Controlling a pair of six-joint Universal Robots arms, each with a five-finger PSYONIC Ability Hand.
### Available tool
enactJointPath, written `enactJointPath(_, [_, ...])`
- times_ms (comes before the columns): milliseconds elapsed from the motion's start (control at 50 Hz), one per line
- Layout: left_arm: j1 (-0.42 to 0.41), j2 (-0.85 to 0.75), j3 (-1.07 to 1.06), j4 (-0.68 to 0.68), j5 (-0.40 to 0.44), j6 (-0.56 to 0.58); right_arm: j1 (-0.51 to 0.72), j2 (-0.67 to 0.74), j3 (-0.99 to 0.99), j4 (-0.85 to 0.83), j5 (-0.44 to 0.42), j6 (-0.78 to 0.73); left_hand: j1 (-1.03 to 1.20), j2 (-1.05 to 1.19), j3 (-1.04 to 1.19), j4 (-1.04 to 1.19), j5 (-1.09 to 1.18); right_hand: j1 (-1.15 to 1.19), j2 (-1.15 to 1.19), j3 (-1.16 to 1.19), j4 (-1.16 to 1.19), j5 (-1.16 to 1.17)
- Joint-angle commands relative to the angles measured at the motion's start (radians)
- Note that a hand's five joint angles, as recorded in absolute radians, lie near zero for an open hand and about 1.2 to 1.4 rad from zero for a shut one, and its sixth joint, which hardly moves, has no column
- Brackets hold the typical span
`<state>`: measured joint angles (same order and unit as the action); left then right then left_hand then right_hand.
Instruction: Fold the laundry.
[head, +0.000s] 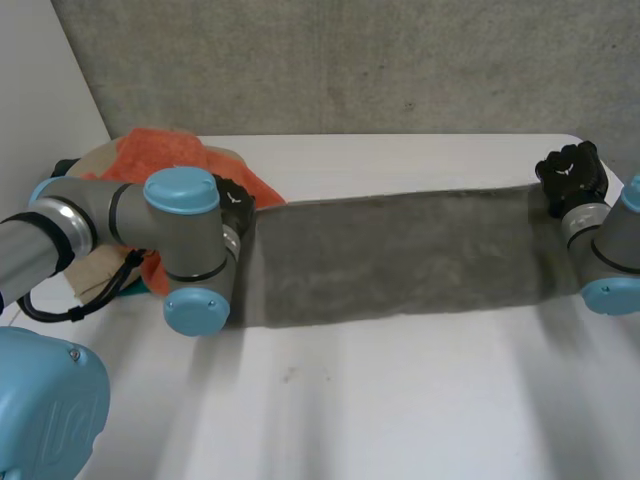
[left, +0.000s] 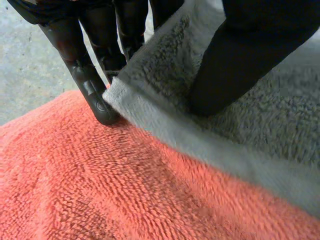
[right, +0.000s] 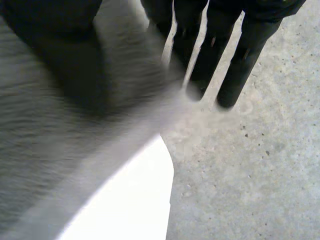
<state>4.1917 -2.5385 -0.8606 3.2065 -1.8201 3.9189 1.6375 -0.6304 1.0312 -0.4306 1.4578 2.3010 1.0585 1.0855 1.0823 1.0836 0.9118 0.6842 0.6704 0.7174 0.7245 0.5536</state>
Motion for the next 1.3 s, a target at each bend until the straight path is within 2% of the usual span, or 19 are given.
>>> enactJointPath(20, [-0.013, 0.014, -0.011, 0.073, 0.008, -0.003, 0.021, 0.009, -0.020, 0.013, -0.007, 0.011, -0.884, -0.911, -0.908, -0.909, -0.912, -0.510, -0.496, -0.543, -0.550, -0.554])
enactJointPath(100, [-0.024, 0.067, -0.024, 0.130, 0.008, -0.004, 0.024, -0.044, -0.005, 0.076, -0.005, 0.017, -0.884, -0.911, -0.908, -0.909, -0.912, -0.510, -0.496, -0.543, -0.550, -0.554])
enactJointPath(200, [-0.027, 0.145, -0.090, 0.154, 0.008, -0.007, -0.002, -0.141, 0.026, 0.240, -0.022, 0.075, -0.884, -0.911, -0.908, -0.909, -0.912, -0.510, -0.496, -0.543, -0.550, -0.554])
enactJointPath(280, [-0.028, 0.214, -0.169, 0.153, 0.008, -0.013, -0.080, -0.236, 0.076, 0.392, -0.073, 0.120, -0.884, -0.911, -0.908, -0.909, -0.912, -0.510, -0.496, -0.543, -0.550, -0.554])
enactJointPath(360, [-0.033, 0.282, -0.264, 0.154, 0.012, -0.020, -0.168, -0.294, 0.156, 0.525, -0.171, 0.124, -0.884, -0.911, -0.908, -0.909, -0.912, -0.468, -0.454, -0.501, -0.508, -0.512])
enactJointPath(500, [-0.064, 0.343, -0.368, 0.156, 0.044, -0.093, -0.245, -0.288, 0.230, 0.569, -0.251, 0.124, -0.884, -0.911, -0.908, -0.909, -0.912, -0.326, -0.312, -0.359, -0.366, -0.370])
enactJointPath(620, [-0.081, 0.350, -0.396, 0.156, 0.050, -0.136, -0.257, -0.201, 0.236, 0.503, -0.297, 0.130, -0.884, -0.911, -0.908, -0.909, -0.912, -0.218, -0.204, -0.251, -0.258, -0.262])
enactJointPath(660, [-0.088, 0.348, -0.400, 0.156, 0.050, -0.138, -0.260, -0.178, 0.233, 0.463, -0.295, 0.130, -0.884, -0.911, -0.908, -0.909, -0.912, 0.098, 0.112, 0.065, 0.058, 0.054])
enactJointPath(700, [-0.088, 0.348, -0.403, 0.157, 0.050, -0.138, -0.263, -0.167, 0.224, 0.438, -0.287, 0.127, -0.884, -0.911, -0.908, -0.909, -0.912, 0.628, 0.642, 0.595, 0.587, 0.584])
enactJointPath(720, [-0.088, 0.351, -0.408, 0.156, 0.048, -0.138, -0.271, -0.164, 0.211, 0.419, -0.262, 0.129, -0.884, -0.911, -0.908, -0.909, -0.912, 0.711, 0.725, 0.678, 0.671, 0.667])
enactJointPath(780, [-0.090, 0.354, -0.416, 0.156, 0.048, -0.138, -0.288, -0.178, 0.224, 0.380, -0.194, 0.132, -0.884, -0.911, -0.908, -0.909, -0.912, 0.712, 0.726, 0.679, 0.672, 0.668])
enactJointPath(800, [-0.090, 0.366, -0.420, 0.156, 0.048, -0.138, -0.307, -0.192, 0.234, 0.350, -0.142, 0.130, -0.883, -0.910, -0.907, -0.908, -0.911, 0.712, 0.726, 0.679, 0.672, 0.668])
enactJointPath(880, [-0.088, 0.408, -0.443, 0.157, 0.050, -0.139, -0.367, -0.264, 0.256, 0.296, -0.067, 0.080, -0.880, -0.907, -0.904, -0.905, -0.908, 0.712, 0.726, 0.679, 0.672, 0.668])
enactJointPath(1020, [-0.087, 0.452, -0.480, 0.157, 0.050, -0.139, -0.401, -0.328, 0.254, 0.279, -0.063, -0.102, -0.883, -0.910, -0.907, -0.908, -0.911, 0.712, 0.726, 0.679, 0.672, 0.668])
enactJointPath(1080, [-0.084, 0.465, -0.498, 0.157, 0.048, -0.141, -0.372, -0.336, 0.265, 0.274, -0.073, -0.129, -0.883, -0.910, -0.907, -0.908, -0.911, 0.712, 0.726, 0.679, 0.672, 0.668])
enactJointPath(1180, [-0.081, 0.484, -0.534, 0.157, 0.047, -0.141, -0.123, -0.391, 0.279, 0.259, -0.174, -0.104, -0.880, -0.907, -0.904, -0.905, -0.908, 0.712, 0.726, 0.679, 0.672, 0.668])
enactJointPath(1300, [-0.081, 0.517, -0.568, 0.157, 0.047, -0.164, 0.108, -0.408, 0.314, 0.213, -0.270, -0.095, -0.880, -0.907, -0.904, -0.905, -0.908, 0.712, 0.726, 0.679, 0.672, 0.668])
